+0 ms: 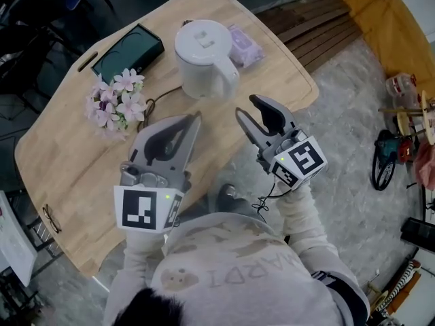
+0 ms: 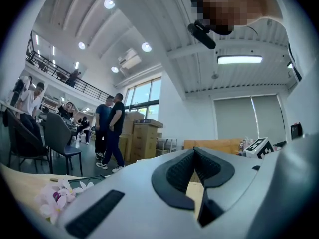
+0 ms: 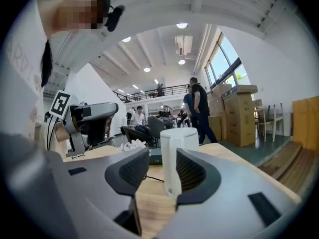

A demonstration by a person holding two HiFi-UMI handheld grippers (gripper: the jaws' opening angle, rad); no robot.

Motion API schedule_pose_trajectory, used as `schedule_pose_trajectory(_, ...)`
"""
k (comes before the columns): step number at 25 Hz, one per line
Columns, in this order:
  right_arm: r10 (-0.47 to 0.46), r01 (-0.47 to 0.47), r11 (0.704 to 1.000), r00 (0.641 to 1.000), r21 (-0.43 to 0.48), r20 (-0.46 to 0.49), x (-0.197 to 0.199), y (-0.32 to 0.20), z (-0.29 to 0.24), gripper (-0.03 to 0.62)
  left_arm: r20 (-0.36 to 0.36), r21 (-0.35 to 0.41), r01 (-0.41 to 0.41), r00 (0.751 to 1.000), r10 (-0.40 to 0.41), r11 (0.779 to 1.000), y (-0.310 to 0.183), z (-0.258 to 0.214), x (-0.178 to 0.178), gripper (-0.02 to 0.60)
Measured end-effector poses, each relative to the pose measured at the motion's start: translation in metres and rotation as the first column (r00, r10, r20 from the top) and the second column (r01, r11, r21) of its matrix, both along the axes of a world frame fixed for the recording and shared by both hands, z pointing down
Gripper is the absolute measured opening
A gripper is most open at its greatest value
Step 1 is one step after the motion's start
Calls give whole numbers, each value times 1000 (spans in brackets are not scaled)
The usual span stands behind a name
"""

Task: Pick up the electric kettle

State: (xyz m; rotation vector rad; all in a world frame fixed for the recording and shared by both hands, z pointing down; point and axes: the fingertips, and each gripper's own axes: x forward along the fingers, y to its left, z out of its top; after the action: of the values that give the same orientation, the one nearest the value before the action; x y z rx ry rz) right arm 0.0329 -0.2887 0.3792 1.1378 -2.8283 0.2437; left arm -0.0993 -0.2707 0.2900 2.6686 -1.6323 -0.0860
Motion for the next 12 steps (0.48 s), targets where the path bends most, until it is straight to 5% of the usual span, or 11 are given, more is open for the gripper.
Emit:
schedule_pose_trajectory(6,-154,154,987,988,-48,-5,-2,-33,28,171,24,-25,35,999,-35,999,-10,10,-5,0)
schedule_pose_trajectory(12,-329,326,941,944,-86,-22,-17,-53,39,178,36,-32,82,996,-80,996,-16,13,-16,0)
